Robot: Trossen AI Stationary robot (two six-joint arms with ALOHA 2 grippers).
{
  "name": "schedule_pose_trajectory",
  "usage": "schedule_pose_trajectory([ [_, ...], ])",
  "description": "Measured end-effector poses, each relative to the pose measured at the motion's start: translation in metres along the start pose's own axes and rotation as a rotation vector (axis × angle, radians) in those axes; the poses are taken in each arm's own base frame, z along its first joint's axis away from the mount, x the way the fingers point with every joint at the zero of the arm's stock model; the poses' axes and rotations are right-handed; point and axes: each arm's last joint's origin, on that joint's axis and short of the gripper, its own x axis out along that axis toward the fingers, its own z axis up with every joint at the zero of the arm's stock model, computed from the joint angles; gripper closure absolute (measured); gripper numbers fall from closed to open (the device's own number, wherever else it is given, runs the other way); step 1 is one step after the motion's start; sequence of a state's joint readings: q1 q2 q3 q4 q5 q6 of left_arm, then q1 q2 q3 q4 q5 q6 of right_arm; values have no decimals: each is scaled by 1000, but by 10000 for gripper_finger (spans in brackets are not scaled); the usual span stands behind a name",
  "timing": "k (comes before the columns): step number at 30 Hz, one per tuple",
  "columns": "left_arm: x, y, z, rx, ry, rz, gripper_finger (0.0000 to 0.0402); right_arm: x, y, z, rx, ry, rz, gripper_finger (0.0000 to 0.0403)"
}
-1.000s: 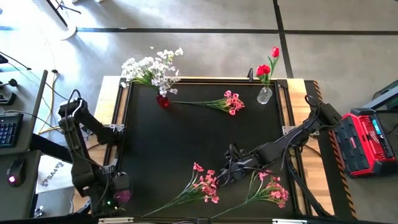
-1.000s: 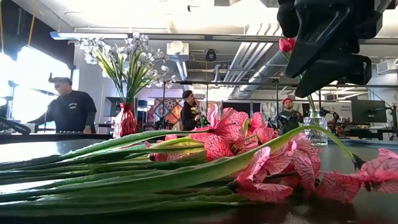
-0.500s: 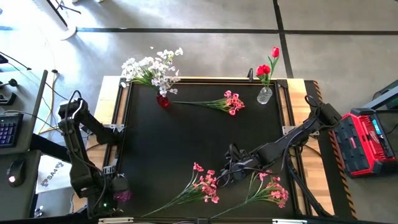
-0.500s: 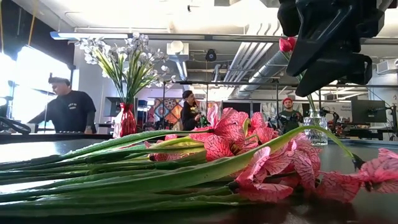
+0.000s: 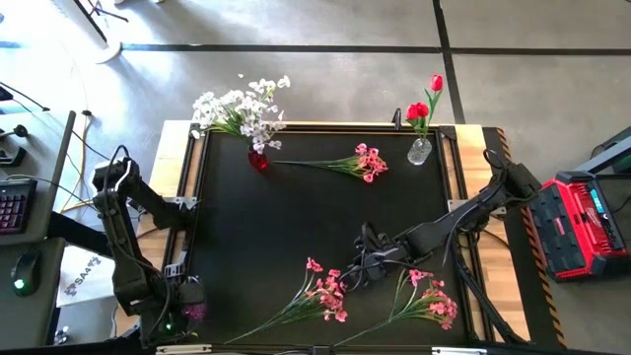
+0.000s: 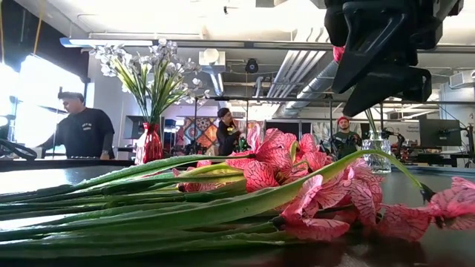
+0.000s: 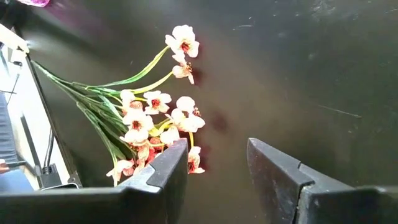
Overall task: Sort flowers into vase by color
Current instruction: Adjust the violet vase
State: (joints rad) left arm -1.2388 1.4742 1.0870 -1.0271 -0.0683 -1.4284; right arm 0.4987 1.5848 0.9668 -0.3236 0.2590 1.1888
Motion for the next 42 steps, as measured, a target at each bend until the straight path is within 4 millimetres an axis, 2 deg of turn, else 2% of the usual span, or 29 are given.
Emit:
schedule_pose_trajectory([
  [8, 4, -1, 0, -4, 21, 17, 161, 0, 0, 0, -2, 5, 2, 249],
  [21, 5, 2, 11, -32, 6, 34, 255, 0, 0, 0, -2, 4, 2, 249],
  [29, 6, 7, 32, -35, 6, 39, 248, 0, 0, 0, -10, 5, 2, 249],
  [42, 8, 28, 84, -28, -13, 58, 248, 0, 0, 0, -25, 22, 9, 249],
])
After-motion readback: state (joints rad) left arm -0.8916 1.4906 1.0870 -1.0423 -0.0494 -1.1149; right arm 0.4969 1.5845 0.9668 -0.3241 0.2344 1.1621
